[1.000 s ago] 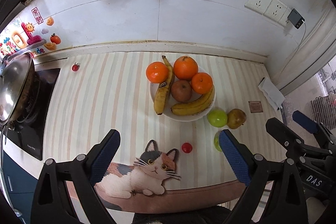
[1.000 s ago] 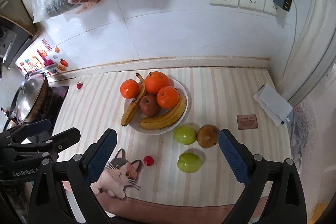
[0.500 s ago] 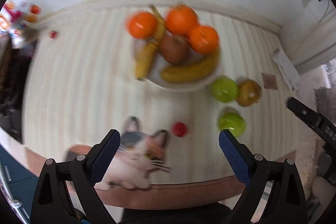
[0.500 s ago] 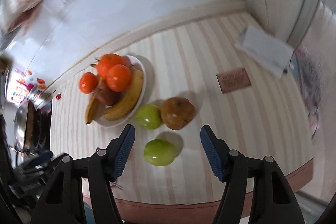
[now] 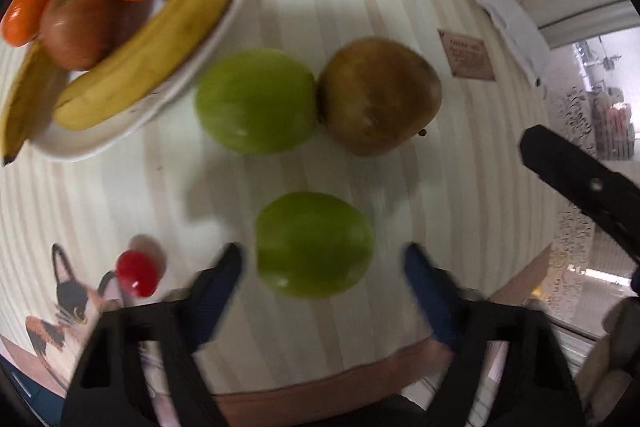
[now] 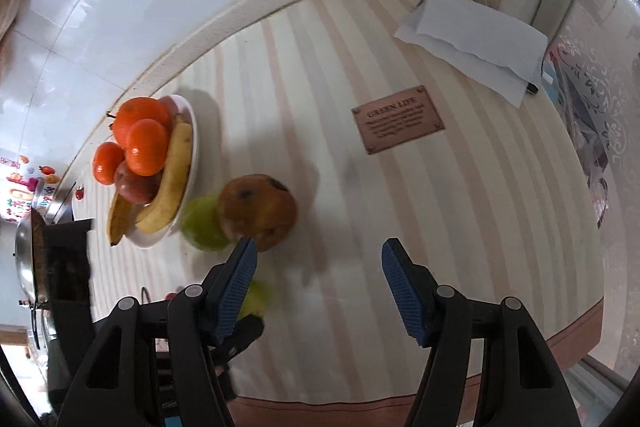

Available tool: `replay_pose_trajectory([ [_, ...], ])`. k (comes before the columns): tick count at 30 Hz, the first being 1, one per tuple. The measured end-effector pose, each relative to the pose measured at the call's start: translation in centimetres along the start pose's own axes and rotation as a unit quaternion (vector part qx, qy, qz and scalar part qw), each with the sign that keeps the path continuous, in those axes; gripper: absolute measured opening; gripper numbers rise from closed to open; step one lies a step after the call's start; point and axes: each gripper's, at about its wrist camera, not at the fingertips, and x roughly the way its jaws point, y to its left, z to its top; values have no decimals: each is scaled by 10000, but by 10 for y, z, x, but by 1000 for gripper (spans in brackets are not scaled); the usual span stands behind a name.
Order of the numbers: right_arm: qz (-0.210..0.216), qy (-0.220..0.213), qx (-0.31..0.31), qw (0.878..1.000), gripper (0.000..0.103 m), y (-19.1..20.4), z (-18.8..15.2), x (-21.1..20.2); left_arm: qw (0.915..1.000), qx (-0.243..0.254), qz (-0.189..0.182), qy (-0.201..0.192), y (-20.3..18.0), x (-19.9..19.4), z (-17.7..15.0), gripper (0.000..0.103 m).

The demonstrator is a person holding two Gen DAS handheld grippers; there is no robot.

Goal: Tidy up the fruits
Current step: 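Grasp a green apple with the left tool while the right tool grasps the brown pear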

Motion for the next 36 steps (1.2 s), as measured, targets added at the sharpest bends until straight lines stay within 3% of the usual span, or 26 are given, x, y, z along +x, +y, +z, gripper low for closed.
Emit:
replay_pose_trajectory([
  [1, -1, 0, 12, 10000, 68, -2, 1, 1, 9999, 27, 150, -23, -2, 3, 1, 61],
  [4, 32, 31, 14, 10000, 68, -4, 4, 5, 9998, -55, 135, -154, 2, 1, 2, 60],
  [10, 314, 215, -208, 9991, 68, 15, 15, 25, 9983, -276, 461, -244, 31, -13, -10, 60],
  [15, 521, 493, -452, 9964, 68, 42, 25, 58, 9970, -693, 270, -203, 55, -13, -10, 61],
  [20, 468, 621, -605, 9951, 71, 58, 29, 87, 9964, -707, 351, -304, 53, -18, 3, 61],
  [30, 401, 542, -821, 9943, 70, 58, 8, 80, 9965, -692, 318, -342, 53, -24, 2, 60],
  [36, 510, 435, -753, 9949, 70, 54, -4, 63, 9968, -642, 203, -438, 64, -49, -13, 60],
])
